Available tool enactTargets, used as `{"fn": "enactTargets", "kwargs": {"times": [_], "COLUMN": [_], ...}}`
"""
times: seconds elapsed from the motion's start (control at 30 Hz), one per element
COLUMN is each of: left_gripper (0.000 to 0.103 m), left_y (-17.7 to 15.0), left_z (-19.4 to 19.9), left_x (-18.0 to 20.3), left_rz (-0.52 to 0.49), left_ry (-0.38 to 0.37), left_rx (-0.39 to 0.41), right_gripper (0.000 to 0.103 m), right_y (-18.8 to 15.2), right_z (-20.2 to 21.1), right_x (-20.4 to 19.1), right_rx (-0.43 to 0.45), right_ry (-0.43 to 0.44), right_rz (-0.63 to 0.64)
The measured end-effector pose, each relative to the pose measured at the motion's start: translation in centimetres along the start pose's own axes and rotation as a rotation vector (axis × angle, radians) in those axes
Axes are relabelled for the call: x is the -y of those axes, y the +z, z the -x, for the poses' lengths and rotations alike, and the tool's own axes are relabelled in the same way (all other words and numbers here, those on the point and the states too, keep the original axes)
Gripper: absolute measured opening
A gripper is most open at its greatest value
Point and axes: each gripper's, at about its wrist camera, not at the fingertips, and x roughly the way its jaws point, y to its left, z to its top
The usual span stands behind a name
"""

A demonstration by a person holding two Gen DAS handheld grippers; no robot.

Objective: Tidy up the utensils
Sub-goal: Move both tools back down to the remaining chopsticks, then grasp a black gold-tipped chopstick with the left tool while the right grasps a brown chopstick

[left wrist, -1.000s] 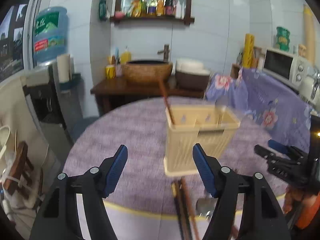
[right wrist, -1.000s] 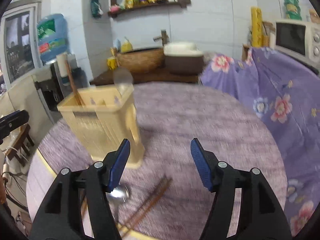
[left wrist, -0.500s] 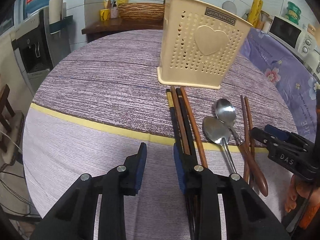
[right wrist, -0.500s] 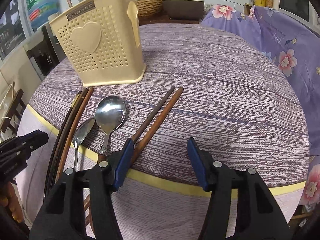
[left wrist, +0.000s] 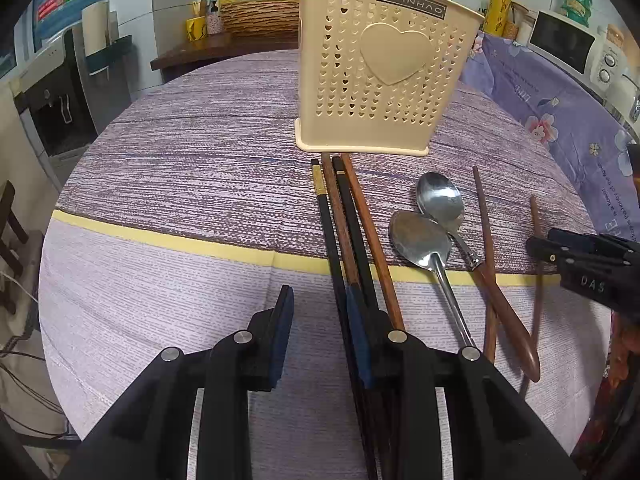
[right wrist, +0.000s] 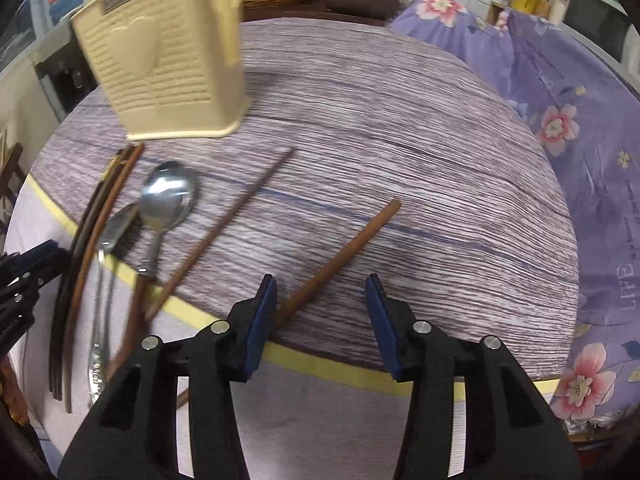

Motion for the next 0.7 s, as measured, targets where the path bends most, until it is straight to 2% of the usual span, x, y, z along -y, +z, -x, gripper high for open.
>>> {"fn": "enactTargets", "kwargs": {"times": [0.07,0.23,0.5,0.7], "left_gripper": [0.028,0.028,0.028,0.023], "left_y": [0.2,1.2,4.2,6.4], "left_z": [-0.2,-1.1,-3.0,-4.3], "left_x": [0.2,0.5,-1.2,-1.6], "left_rz": [-0.012,-0.045,-0.06,-0.046], "left_ry": [0.014,0.052,0.069,0.07], "left_rx": [-0.003,-0.016,-0.059,-0.087], "right_gripper": [0.046,0.046,0.046,0.042], "right_y": [0.0,-0.3,-0.4,0.7], "right_z": [0.1,0.2,1.1,-0.3], "right_x": [1.1,1.0,4.4,6.1], "right_rx": [0.005,0.027,0.077,0.053], "right_ry": [0.032,0.013,0.042,0.083], "right_rz": [-0.047,-0.069,-0.215,-0.31]}}
